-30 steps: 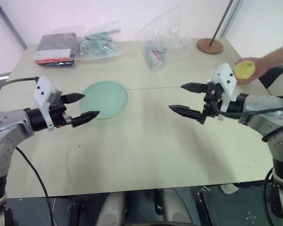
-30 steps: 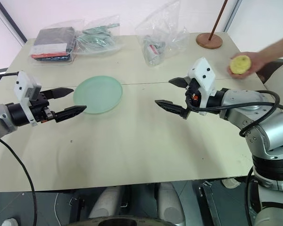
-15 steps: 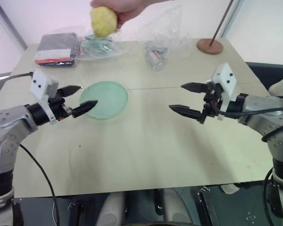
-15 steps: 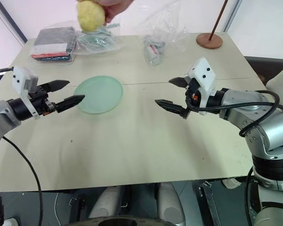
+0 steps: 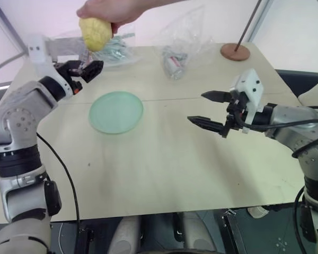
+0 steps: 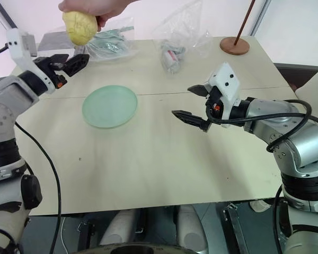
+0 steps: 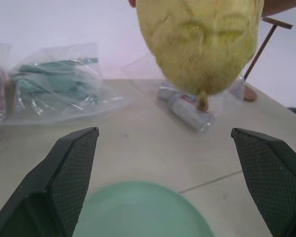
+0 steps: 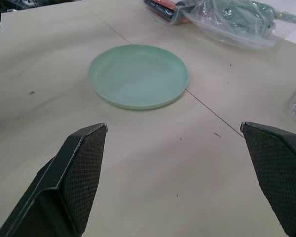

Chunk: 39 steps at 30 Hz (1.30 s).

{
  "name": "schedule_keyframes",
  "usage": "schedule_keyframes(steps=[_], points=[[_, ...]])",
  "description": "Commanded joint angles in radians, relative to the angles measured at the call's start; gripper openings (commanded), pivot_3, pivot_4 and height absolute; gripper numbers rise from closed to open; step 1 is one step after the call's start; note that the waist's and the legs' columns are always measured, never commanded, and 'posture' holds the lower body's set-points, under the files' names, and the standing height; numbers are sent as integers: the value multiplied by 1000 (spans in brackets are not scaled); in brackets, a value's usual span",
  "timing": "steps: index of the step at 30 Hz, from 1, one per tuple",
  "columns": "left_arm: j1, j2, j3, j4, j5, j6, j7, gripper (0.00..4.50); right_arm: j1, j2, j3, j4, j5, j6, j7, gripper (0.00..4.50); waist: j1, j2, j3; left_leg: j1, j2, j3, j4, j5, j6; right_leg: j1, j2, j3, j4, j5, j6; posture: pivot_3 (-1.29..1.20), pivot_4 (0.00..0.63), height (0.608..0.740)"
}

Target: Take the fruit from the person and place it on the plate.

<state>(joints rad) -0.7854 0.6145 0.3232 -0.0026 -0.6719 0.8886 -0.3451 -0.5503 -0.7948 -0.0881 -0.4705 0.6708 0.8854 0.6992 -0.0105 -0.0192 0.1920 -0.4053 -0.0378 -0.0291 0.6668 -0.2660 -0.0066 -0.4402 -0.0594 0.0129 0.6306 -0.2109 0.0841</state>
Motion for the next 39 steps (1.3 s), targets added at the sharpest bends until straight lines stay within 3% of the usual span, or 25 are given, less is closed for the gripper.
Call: schedule_keyframes(steps=[1, 13, 24, 28, 39], points=[[-62, 0, -29, 28, 50, -70, -20, 4500, -5, 7, -24, -42, 7, -14, -15, 4438, 1, 0, 0, 0, 0, 0, 0, 0, 0, 0, 0, 0, 0, 0, 0, 0, 150, 740], [-171, -19, -83, 142, 128, -176, -86, 4500, 10, 4, -37, -62, 17, -10, -34, 4438, 0, 0, 0, 0, 0, 0, 0, 0, 0, 0, -1, 0, 0, 0, 0, 0, 150, 740], [-164, -36, -96, 151, 170, -218, -111, 4500, 4, -3, -34, -60, 20, -11, -32, 4438, 0, 0, 0, 0, 0, 0, 0, 0, 0, 0, -1, 0, 0, 0, 0, 0, 150, 740], [-164, -41, -91, 156, 176, -224, -111, 2820, 3, -5, -34, -59, 21, -9, -30, 4500, 1, 0, 0, 0, 0, 0, 0, 0, 0, 0, -1, 0, 0, 0, 0, 0, 150, 740], [-144, -28, -78, 136, 165, -185, -124, 2736, 6, -8, -37, -64, 26, 2, -33, 4500, 0, 0, 0, 0, 0, 0, 0, 0, 0, 0, -2, 0, 0, 0, 0, 0, 150, 740]])
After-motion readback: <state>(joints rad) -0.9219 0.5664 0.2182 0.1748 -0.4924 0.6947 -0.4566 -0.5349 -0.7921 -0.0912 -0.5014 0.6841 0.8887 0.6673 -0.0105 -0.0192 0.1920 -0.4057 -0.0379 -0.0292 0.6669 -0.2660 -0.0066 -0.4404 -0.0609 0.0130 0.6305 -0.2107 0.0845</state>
